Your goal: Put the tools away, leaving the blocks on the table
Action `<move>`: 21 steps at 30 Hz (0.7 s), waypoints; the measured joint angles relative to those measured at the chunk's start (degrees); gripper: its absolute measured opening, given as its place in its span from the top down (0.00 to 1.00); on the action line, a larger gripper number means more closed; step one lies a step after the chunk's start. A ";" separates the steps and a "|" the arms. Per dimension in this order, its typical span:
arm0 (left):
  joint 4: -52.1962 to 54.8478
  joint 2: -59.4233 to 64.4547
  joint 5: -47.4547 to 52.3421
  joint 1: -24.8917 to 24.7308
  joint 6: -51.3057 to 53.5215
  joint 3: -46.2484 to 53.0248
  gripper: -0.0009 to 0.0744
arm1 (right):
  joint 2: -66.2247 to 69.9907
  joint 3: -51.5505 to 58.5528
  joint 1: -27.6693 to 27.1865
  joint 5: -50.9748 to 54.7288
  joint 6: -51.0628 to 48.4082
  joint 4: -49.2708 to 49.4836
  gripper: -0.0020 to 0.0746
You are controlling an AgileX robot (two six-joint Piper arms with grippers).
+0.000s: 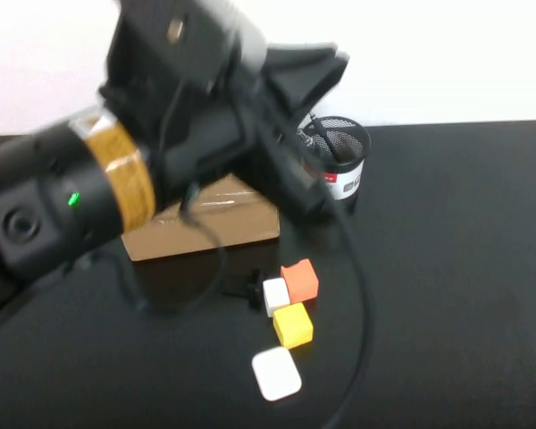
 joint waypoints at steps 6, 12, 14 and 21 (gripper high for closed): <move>1.05 -1.92 2.69 0.00 -2.83 4.00 0.99 | 0.00 0.00 0.00 0.00 0.00 0.00 0.99; 1.15 -1.43 3.38 0.00 -3.48 4.49 0.99 | 0.00 0.00 0.00 0.00 0.00 0.00 0.99; 1.15 -1.71 3.63 0.00 -3.61 4.49 0.99 | 0.00 0.00 0.00 0.00 0.00 0.00 0.99; -2.37 -3.09 5.36 0.45 -6.16 4.49 0.99 | 0.00 0.00 0.00 0.00 0.00 0.00 0.99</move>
